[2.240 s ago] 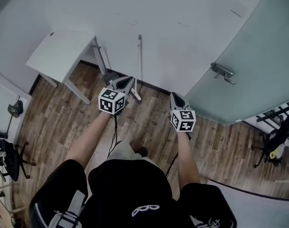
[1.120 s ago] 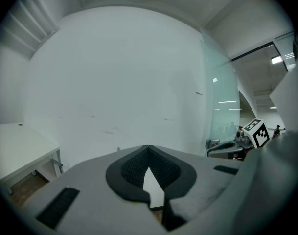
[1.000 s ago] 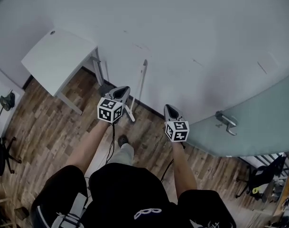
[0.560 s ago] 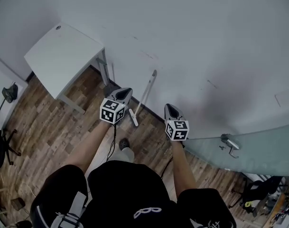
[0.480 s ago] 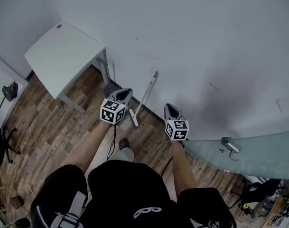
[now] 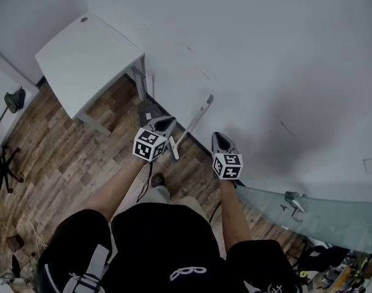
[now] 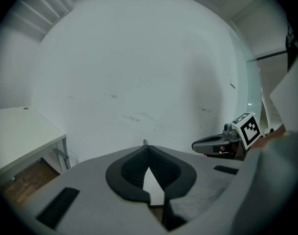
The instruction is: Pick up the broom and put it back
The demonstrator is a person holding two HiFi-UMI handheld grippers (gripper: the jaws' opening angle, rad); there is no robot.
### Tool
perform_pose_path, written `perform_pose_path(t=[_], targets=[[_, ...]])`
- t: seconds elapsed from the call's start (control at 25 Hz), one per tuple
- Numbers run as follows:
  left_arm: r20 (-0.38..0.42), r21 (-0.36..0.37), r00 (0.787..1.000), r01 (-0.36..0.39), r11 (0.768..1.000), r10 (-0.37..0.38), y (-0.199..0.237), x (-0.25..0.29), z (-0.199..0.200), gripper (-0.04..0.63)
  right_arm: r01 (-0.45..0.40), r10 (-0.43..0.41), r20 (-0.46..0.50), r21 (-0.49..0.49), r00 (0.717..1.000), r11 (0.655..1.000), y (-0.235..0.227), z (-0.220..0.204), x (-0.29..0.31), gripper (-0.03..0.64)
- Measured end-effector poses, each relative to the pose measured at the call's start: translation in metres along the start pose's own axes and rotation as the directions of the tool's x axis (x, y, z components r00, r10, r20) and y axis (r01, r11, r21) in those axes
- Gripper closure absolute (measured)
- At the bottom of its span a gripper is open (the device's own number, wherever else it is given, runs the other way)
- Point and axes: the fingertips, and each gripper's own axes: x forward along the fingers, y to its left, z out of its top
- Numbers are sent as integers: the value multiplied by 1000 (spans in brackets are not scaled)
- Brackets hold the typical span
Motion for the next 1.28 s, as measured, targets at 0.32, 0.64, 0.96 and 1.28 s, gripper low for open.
perform_pose_path(t=[0.32, 0.64, 0.96, 1.28], targets=[[-20, -40, 997, -80, 996, 79, 12, 11, -23, 578, -103, 102, -55, -11, 993, 995, -8, -21, 43, 579], [-30, -99, 980, -197, 975, 195, 25, 22, -36, 578, -191, 186, -135, -30, 973, 981, -25, -40, 96, 400], [-41, -167, 953, -304, 938, 301, 37, 37, -53, 578, -223, 207, -182, -76, 961, 972, -46, -50, 155, 379], [-64, -223, 926, -376, 900, 371, 46, 48, -74, 578, -213, 191, -240, -69, 952, 975, -59, -77, 202, 374]])
